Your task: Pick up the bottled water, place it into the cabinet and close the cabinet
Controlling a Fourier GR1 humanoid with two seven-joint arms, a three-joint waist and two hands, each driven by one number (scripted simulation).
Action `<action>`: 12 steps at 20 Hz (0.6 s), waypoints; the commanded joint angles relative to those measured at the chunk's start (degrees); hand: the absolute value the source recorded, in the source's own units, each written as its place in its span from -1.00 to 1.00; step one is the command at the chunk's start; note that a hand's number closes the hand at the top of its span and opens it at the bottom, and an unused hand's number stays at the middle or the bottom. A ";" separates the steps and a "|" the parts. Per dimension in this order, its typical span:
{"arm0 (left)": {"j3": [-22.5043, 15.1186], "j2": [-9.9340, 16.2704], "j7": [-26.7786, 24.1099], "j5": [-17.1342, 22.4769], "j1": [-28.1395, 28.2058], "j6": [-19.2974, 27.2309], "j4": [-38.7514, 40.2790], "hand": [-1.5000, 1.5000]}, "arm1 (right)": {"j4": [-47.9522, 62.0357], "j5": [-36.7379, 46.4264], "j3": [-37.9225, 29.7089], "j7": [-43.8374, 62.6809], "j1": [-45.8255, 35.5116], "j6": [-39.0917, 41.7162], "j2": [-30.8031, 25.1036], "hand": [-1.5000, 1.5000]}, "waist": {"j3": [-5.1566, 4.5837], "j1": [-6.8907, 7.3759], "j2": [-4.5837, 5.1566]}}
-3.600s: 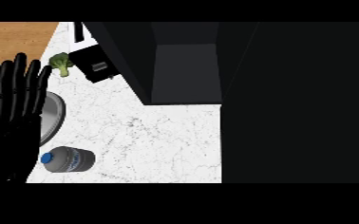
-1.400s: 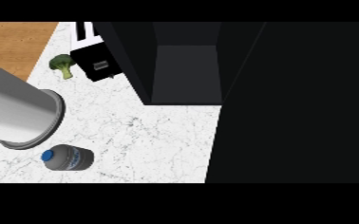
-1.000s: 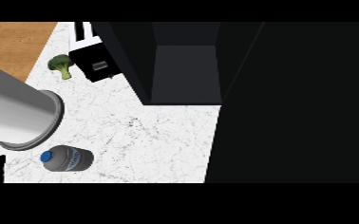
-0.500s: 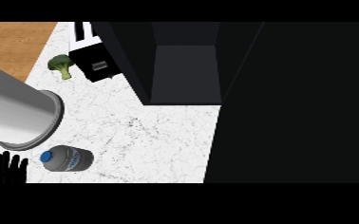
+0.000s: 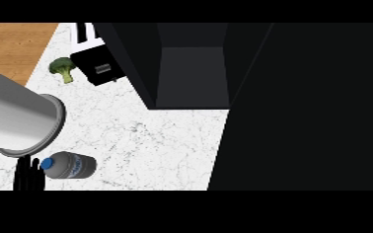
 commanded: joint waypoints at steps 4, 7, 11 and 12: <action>3.78 2.75 -5.63 1.70 -8.59 -2.24 13.06 -1.00 | -4.50 4.79 0.21 -0.58 2.42 -0.55 -1.96 -1.00 | 0.04 0.08 0.05; 5.58 4.11 -12.62 2.39 -9.26 -6.27 21.01 -1.00 | -6.91 2.72 -3.41 4.96 -1.77 -0.62 -2.68 -1.00 | -0.02 0.21 0.10; 4.43 1.48 -14.07 1.20 -10.64 -2.79 21.17 -1.00 | -7.17 11.26 7.28 2.81 3.06 -4.21 -1.05 -1.00 | 0.02 0.00 -0.10; 5.98 3.63 -16.18 1.57 -13.91 -3.84 26.24 -1.00 | -7.63 2.94 -1.58 2.41 1.94 -1.08 -4.08 -1.00 | 0.03 0.04 0.06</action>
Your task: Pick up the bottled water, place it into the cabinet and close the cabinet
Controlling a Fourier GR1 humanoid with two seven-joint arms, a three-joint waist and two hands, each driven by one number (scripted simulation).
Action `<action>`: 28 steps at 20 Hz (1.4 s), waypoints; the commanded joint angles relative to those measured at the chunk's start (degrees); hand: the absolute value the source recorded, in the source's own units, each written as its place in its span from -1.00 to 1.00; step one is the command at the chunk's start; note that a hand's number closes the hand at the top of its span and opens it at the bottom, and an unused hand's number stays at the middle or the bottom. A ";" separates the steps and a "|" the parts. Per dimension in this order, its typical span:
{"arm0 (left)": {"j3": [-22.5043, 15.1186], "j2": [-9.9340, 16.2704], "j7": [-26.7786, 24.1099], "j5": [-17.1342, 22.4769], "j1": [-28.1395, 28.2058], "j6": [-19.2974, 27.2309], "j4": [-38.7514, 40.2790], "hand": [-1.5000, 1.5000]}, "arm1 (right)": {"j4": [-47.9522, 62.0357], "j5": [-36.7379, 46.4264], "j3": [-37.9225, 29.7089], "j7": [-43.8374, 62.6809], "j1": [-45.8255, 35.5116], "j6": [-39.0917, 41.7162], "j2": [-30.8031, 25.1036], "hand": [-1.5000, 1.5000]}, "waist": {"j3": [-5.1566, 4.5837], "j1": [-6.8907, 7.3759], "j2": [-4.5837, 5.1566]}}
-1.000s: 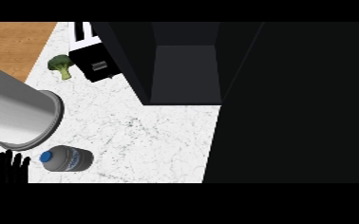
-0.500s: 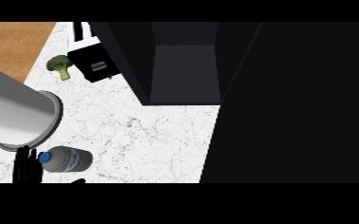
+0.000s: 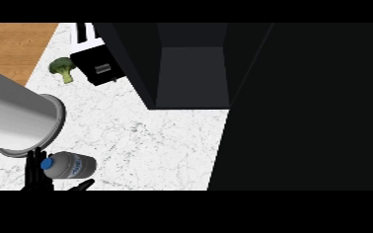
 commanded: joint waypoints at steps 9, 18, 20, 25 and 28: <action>3.71 2.63 -13.49 2.10 -8.88 -4.26 16.98 1.00 | -6.00 4.80 2.28 -2.33 5.08 -0.60 -3.83 -1.00 | 0.01 -0.20 0.01; -2.95 3.79 -16.11 -6.92 -12.55 3.33 16.49 1.00 | -6.28 1.45 -1.08 2.25 -0.27 -1.02 -4.27 -1.00 | 0.03 -0.30 0.01; -3.05 1.07 -19.30 -8.16 -14.70 8.47 17.86 1.00 | -7.45 3.32 0.88 3.47 0.67 -1.37 -4.86 -1.00 | -0.01 -0.51 -0.02; -6.00 -0.79 -18.86 -10.38 -16.08 11.47 14.17 1.00 | -7.79 4.20 2.18 4.47 0.82 -2.63 -4.14 -1.00 | 0.00 -0.26 -0.03; -12.75 -1.77 -16.18 -13.75 -19.56 5.53 12.10 1.00 | -4.47 0.92 -0.86 1.50 -0.98 -1.78 -5.17 -1.00 | 0.04 -0.80 -0.06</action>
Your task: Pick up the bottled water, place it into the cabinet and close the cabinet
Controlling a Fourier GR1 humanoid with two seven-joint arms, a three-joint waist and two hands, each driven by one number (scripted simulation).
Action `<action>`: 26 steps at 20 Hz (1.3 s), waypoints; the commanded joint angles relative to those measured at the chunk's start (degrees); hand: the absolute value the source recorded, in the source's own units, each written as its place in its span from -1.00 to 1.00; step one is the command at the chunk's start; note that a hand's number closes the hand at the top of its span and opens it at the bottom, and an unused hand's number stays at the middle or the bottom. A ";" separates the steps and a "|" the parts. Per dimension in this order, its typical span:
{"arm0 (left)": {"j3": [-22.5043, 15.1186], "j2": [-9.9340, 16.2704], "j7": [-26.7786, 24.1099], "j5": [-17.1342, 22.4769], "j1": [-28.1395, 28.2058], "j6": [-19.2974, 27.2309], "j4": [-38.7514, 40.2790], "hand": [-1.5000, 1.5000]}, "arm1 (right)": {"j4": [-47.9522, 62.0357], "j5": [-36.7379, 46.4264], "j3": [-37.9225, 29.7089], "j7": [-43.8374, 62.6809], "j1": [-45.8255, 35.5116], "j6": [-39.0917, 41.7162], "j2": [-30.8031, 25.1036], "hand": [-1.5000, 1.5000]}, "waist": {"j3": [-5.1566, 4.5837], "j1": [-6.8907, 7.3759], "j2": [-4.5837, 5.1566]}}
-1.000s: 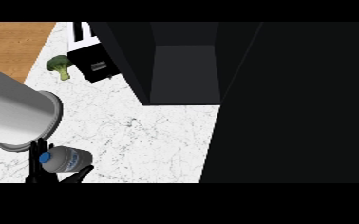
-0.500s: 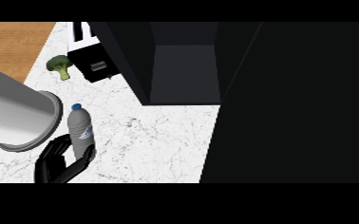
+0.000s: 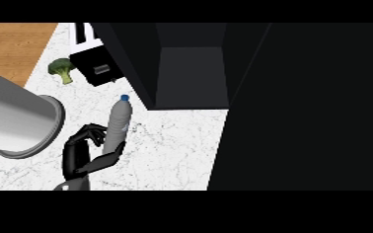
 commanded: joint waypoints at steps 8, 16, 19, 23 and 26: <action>-11.60 -4.71 8.60 -1.63 -9.30 -8.26 -2.69 1.00 | -6.88 2.52 0.71 0.35 4.04 -0.40 -2.12 -1.00 | 0.02 0.21 0.02; -22.77 -4.78 22.39 12.02 -14.27 -1.62 -13.25 1.00 | -9.82 2.18 1.35 3.95 3.75 -1.15 -2.99 -1.00 | 0.00 0.15 -0.22; -24.89 -4.76 25.07 12.48 -14.67 2.49 -14.88 1.00 | -4.37 4.76 3.23 -2.69 5.46 -1.92 -1.90 -1.00 | 0.02 0.17 -0.07; -28.48 -4.74 27.92 16.27 -19.37 7.91 -15.31 1.00 | -5.95 4.86 5.41 -1.36 6.12 -3.07 -1.98 -1.00 | 0.00 -0.21 -0.10; -28.26 -4.72 29.61 15.35 -23.13 9.50 -14.08 1.00 | -3.50 1.96 2.03 -3.51 4.12 -2.11 -2.67 -1.00 | 0.01 -0.34 0.06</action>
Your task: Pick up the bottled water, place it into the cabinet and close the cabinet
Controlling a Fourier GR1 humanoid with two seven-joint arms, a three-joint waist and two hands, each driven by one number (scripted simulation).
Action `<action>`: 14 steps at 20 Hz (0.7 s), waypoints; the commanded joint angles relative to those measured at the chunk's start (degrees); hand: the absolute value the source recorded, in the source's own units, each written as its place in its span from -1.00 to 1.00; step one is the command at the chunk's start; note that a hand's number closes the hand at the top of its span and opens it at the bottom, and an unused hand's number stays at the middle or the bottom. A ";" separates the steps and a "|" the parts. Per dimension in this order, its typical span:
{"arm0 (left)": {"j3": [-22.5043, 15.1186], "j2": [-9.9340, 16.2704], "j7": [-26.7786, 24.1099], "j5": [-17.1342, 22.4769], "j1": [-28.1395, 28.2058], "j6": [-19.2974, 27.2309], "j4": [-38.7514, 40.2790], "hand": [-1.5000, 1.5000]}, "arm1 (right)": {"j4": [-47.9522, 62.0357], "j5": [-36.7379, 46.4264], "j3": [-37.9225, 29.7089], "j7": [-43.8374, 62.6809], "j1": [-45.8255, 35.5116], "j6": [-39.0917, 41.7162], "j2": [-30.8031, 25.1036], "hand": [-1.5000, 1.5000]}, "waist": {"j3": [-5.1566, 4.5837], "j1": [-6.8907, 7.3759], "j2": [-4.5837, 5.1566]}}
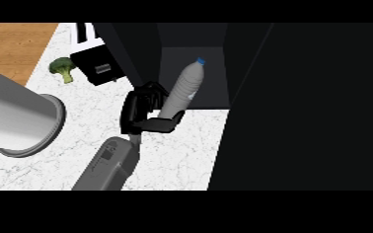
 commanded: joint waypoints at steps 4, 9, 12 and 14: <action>-5.24 -1.40 5.81 1.03 -11.55 8.94 -0.28 1.00 | -4.91 0.20 -0.52 -0.64 2.82 1.38 -3.26 -1.00 | 0.02 -1.92 0.06; -4.34 -1.42 10.80 0.26 -14.72 12.59 0.03 1.00 | -7.72 -0.55 -1.89 0.42 3.53 0.80 -4.10 -1.00 | 0.03 -1.62 -0.01; -3.71 -1.43 9.39 4.11 -17.73 13.06 6.10 1.00 | -6.04 1.20 1.62 -0.94 4.72 0.76 -4.34 -1.00 | -0.06 -2.80 0.31; -5.76 -1.43 8.89 4.91 -17.47 16.47 5.32 1.00 | -6.98 -1.26 -1.47 -0.35 3.57 0.86 -4.47 -1.00 | -0.04 -2.23 0.32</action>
